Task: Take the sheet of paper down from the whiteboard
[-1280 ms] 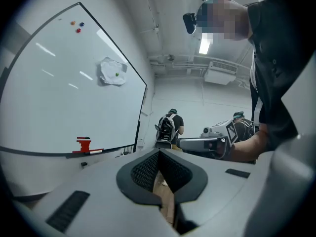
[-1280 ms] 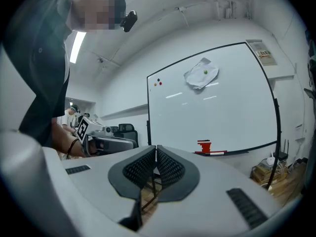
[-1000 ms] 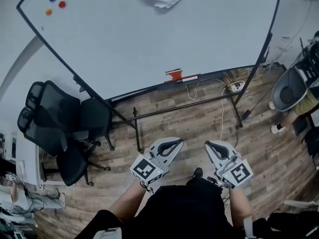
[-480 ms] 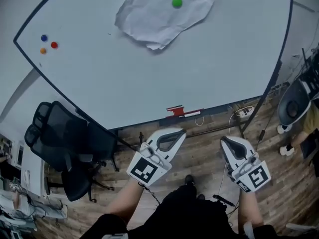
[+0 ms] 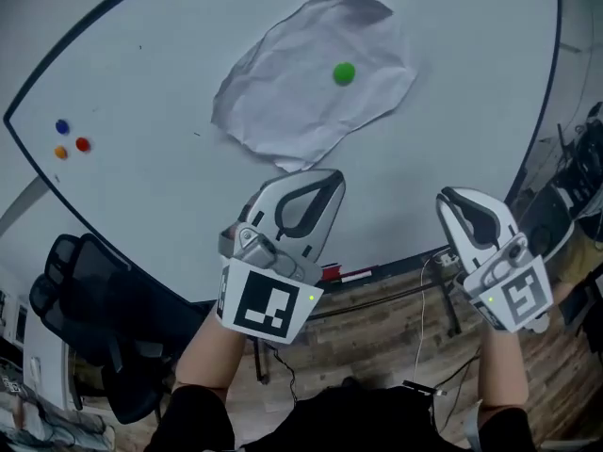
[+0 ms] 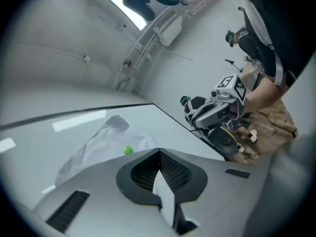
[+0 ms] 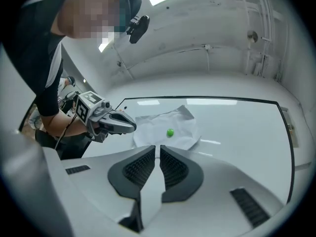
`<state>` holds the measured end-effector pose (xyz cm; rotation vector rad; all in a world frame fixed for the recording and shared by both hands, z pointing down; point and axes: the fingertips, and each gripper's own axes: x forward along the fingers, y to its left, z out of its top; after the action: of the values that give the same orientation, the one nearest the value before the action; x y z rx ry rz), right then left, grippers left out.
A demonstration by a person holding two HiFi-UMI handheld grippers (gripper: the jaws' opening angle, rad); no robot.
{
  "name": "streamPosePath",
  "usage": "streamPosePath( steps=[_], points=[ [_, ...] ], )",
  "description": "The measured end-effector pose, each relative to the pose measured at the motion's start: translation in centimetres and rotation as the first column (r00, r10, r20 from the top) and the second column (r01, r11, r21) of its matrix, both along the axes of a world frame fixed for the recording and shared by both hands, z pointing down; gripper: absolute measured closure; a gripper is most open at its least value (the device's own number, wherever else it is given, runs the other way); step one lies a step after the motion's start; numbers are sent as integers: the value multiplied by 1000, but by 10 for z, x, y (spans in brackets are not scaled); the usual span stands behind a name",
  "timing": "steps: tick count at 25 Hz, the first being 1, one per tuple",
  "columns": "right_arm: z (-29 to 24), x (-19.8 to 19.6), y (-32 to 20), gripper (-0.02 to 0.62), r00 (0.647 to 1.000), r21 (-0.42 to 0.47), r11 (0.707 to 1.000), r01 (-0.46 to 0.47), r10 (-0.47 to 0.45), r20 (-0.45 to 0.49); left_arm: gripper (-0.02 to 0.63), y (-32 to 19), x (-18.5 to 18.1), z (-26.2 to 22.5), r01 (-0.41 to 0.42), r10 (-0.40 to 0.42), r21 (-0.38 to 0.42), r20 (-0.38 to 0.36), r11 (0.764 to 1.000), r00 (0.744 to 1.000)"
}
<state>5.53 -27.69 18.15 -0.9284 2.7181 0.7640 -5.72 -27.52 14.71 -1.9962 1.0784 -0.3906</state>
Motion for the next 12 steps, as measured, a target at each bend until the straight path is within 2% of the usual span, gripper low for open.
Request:
streamPosePath(
  steps=[3, 5, 8, 12],
  points=[
    [-33, 2, -32, 572, 999, 19, 999, -40, 39, 11, 594, -25, 2, -37, 32, -33, 87, 10, 996, 999],
    [-55, 3, -49, 567, 999, 59, 998, -27, 26, 23, 594, -40, 3, -56, 64, -67, 118, 23, 991, 997],
    [-77, 2, -72, 501, 999, 108, 994, 1, -6, 39, 594, -61, 5, -70, 136, -147, 138, 68, 981, 987],
    [-93, 3, -89, 491, 997, 126, 992, -16, 7, 76, 594, -80, 10, -80, 208, -227, 157, 120, 965, 966]
  ],
)
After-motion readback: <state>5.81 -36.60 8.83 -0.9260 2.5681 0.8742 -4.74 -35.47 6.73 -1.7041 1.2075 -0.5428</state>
